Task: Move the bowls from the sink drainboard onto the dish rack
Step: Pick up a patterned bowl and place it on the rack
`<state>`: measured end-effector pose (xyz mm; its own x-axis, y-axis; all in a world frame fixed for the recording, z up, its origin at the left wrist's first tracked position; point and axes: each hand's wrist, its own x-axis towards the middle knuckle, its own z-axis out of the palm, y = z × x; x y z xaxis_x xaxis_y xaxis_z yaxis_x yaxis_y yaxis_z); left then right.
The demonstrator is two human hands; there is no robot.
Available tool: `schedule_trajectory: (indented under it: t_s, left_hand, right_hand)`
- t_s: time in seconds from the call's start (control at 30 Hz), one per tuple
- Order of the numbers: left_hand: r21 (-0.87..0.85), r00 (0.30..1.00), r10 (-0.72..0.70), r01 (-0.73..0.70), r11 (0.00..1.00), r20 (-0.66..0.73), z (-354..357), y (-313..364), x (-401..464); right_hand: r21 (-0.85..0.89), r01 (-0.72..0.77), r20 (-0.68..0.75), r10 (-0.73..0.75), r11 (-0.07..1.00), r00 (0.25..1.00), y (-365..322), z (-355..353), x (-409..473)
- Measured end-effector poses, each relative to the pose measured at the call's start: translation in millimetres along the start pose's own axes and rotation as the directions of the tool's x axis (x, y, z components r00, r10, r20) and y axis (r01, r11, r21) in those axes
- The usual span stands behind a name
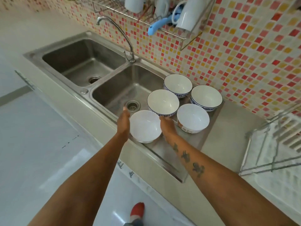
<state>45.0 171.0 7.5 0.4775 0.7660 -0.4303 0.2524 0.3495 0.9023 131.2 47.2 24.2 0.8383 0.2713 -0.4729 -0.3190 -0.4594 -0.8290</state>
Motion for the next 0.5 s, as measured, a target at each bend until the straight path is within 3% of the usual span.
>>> schedule_trajectory:
  t_s: [0.1, 0.23, 0.5]
  left_hand:
    - [-0.010, 0.999, -0.022, 0.022, 1.000, 0.034, 8, -10, -1]
    - [-0.015, 1.000, -0.021, 0.021, 1.000, -0.021, 18, -18, -8]
    - [-0.018, 0.998, -0.067, 0.067, 0.998, -0.019, 19, -20, -7]
  right_hand:
    - [0.091, -0.022, -0.024, 0.024, 0.996, 0.999, 7, 9, 4]
    - [0.262, -0.030, -0.051, 0.045, 0.965, 0.998, 15, 17, 2]
    - [0.345, -0.062, -0.032, 0.078, 0.937, 0.996, 16, 15, 1]
